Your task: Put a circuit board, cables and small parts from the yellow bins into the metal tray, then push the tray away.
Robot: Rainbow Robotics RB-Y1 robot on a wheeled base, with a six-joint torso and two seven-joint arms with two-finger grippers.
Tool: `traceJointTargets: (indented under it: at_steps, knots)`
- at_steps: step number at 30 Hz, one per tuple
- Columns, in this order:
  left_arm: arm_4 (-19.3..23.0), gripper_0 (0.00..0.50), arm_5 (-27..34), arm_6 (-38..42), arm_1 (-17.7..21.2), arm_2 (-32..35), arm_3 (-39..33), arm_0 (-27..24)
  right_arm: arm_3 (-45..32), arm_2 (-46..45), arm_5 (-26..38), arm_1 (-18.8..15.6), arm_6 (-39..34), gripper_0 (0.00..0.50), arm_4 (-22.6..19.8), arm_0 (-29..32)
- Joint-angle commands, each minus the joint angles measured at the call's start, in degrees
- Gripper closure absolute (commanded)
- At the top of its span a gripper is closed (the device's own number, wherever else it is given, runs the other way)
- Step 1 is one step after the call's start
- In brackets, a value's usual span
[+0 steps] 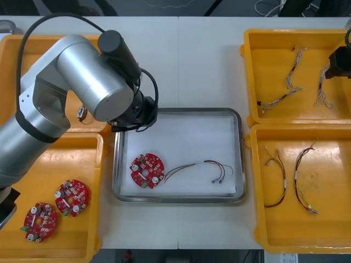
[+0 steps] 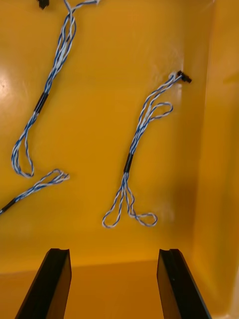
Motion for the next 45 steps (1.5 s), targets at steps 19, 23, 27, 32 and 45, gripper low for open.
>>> traceJointTargets:
  at_steps: [19,23,27,32,45]
  knots:
    - [-3.04,0.000,-5.69,5.94,-1.20,-7.91,3.40,1.54,21.12,-0.40,-19.95,-3.38,-1.98,0.000,-2.81,-7.12]
    - [-3.04,0.000,-5.60,6.29,-1.20,-7.91,3.05,1.46,24.29,0.30,-22.59,-3.47,-1.98,0.000,-3.51,-7.12]
    - [-3.39,0.000,-5.51,7.08,-1.20,-7.65,2.26,1.46,27.36,1.09,-25.40,-3.38,-2.16,0.000,-4.66,-7.12]
    - [-3.66,0.000,-3.23,9.80,-1.20,-5.63,-0.21,1.46,29.65,1.18,-28.21,-3.38,-2.25,0.000,-4.75,-7.12]
    - [-2.69,0.000,8.29,14.72,-0.85,7.12,-8.47,1.46,34.75,1.27,-31.46,-3.47,-2.51,0.000,-4.75,-6.86]
